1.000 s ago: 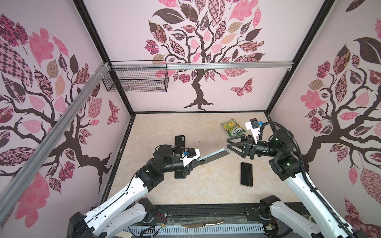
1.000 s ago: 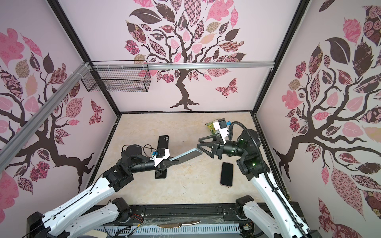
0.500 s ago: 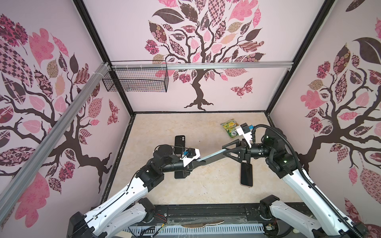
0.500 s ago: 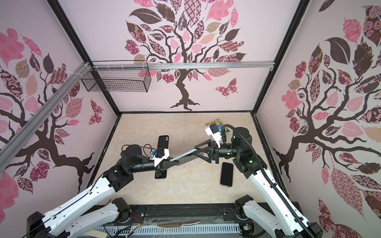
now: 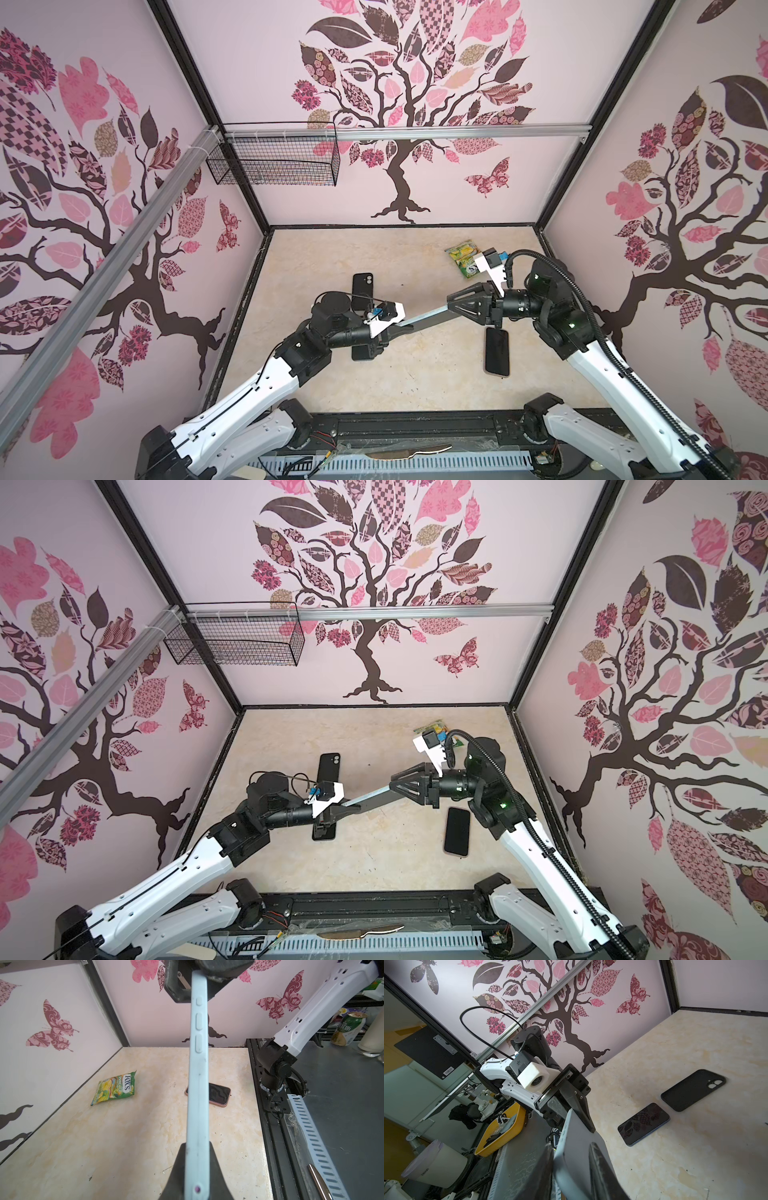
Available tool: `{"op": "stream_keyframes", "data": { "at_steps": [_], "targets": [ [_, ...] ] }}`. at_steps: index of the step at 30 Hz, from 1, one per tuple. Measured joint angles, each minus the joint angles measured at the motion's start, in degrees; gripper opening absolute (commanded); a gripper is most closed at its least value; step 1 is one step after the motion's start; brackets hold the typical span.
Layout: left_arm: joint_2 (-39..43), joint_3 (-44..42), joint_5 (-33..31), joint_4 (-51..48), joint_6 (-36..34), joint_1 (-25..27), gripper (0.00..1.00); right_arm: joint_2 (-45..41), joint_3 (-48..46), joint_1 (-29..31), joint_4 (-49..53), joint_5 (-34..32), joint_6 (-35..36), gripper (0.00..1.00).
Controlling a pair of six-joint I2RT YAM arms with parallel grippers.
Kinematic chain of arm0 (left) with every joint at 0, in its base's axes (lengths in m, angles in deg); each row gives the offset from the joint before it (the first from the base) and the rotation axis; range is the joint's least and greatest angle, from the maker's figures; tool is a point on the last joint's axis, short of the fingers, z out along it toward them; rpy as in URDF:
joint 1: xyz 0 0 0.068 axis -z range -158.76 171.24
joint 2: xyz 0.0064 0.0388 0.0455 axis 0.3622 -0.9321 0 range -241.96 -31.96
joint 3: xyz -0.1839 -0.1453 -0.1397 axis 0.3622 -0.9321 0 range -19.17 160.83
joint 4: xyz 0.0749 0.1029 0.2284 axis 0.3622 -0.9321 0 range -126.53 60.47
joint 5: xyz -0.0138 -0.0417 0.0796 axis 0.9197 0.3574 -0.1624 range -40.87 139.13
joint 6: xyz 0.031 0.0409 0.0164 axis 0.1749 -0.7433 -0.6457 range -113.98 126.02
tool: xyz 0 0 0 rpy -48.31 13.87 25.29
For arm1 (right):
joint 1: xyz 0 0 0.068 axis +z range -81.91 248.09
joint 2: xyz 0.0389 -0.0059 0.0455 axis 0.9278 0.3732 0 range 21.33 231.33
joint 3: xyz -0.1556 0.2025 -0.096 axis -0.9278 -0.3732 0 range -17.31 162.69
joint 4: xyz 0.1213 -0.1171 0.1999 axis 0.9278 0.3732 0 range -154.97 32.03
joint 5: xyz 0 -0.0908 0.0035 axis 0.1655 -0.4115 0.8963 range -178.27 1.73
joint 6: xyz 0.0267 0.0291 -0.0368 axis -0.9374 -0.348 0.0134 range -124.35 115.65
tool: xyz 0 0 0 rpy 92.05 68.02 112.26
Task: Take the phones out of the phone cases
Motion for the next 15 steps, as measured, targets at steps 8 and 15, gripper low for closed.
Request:
{"op": "stream_keyframes", "data": {
  "at_steps": [8, 15],
  "targets": [
    [0.3, 0.1, -4.4, -3.2, -2.8, 0.0, 0.00, 1.6, -2.9, 0.0, -4.2, -1.6, -4.2, 0.28],
    [0.3, 0.1, -4.9, -3.5, -3.8, 0.0, 0.00, 1.8, -2.9, 0.2, -4.7, -2.0, -6.1, 0.28]
  ]
}}
